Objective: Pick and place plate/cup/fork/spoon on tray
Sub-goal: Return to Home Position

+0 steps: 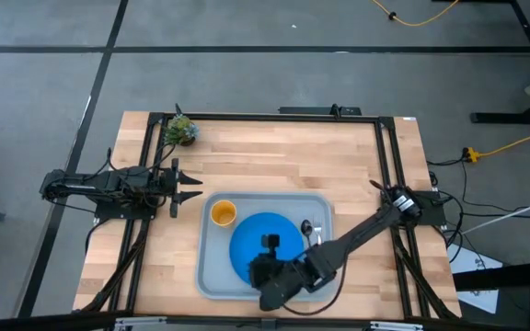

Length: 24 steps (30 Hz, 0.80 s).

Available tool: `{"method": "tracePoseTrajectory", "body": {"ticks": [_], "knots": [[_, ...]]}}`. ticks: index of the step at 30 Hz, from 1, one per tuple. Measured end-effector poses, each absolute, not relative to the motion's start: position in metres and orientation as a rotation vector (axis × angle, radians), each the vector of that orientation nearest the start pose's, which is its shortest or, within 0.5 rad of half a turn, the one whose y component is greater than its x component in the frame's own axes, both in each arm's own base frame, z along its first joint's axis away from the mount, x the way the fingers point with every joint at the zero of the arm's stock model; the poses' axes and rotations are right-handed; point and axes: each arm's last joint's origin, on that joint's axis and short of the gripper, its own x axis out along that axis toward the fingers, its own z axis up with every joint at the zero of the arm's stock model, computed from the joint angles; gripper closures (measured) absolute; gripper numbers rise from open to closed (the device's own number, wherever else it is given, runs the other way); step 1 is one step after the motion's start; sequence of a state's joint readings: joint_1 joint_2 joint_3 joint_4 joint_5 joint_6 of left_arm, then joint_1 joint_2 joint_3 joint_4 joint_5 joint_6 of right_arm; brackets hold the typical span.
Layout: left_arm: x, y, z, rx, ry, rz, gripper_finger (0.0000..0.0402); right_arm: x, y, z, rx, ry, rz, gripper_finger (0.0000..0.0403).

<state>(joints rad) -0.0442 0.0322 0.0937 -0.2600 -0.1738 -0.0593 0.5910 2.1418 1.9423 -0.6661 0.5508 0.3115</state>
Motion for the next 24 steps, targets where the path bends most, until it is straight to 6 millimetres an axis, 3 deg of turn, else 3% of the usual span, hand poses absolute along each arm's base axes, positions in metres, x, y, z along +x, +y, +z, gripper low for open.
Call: {"method": "tracePoseTrajectory", "body": {"ticks": [7, 13, 19, 24], "knots": [[0.092, 0.001, 0.168, -0.037, 0.194, 0.135, 0.0259, 0.408, 0.228, 0.265, -0.202, 0.875, 0.149, 0.0328], [0.092, 0.001, 0.168, -0.037, 0.194, 0.135, 0.0259, 0.395, 0.205, 0.28, -0.241, 0.93, 0.117, 0.0328], [0.092, 0.001, 0.168, -0.037, 0.194, 0.135, 0.0259, 0.379, 0.172, 0.253, -0.206, 0.85, 0.148, 0.0328], [0.092, 0.001, 0.168, -0.038, 0.194, 0.134, 0.0259, 0.346, 0.146, 0.225, -0.164, 0.728, 0.168, 0.0328]]}}
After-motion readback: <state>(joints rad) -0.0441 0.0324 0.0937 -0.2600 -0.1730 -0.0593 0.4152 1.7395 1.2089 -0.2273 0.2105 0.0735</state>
